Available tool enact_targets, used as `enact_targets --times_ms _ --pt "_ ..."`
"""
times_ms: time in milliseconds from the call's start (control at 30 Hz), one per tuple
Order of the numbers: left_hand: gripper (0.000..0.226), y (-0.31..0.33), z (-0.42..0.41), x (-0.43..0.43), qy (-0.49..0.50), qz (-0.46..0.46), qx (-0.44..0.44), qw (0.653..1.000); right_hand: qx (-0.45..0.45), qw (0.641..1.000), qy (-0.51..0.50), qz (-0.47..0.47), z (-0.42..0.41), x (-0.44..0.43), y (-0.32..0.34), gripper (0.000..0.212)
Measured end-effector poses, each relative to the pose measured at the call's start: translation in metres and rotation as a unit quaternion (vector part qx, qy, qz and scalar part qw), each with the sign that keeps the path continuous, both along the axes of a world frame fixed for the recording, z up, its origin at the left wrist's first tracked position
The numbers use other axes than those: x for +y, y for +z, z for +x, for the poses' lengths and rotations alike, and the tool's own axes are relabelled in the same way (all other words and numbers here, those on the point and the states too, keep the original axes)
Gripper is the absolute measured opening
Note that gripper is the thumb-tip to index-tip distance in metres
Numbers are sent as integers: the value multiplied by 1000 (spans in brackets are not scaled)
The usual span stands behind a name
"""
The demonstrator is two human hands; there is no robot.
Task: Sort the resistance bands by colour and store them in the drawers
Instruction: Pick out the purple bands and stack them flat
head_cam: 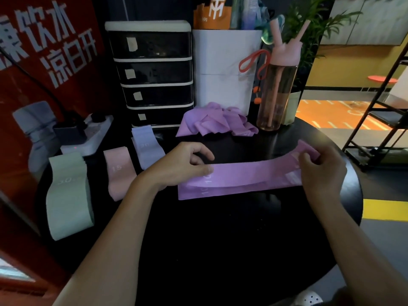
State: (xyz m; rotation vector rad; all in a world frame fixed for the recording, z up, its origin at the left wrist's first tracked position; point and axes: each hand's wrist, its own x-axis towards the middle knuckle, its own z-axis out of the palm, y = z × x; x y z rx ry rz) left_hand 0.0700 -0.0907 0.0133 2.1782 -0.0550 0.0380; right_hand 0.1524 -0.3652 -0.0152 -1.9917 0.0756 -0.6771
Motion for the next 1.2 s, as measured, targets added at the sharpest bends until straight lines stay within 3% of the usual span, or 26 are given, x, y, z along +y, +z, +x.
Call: enact_targets --times_ms 267,467,633,700,833,1067,1200 --pt "6 -8 2 8 -34 101 9 994 78 991 -37 -102 -5 -3 -5 13" --pt "14 -12 3 8 -51 172 18 984 120 984 -46 -125 -5 -4 -8 5" --pt "10 -11 1 6 -63 225 -9 972 141 966 -64 -206 -5 -1 -11 28" --pt "22 -12 1 2 -74 253 -17 965 136 959 -65 -240 -6 1 -10 28" --pt "45 -17 2 -9 -108 236 -1 966 142 949 -48 -278 -6 1 -10 19" --pt "28 -18 3 -15 -110 206 -29 972 150 948 -35 -278 -9 3 -6 21" --pt "27 -20 4 -14 -114 213 -23 970 49 934 77 -345 -10 16 -1 19"
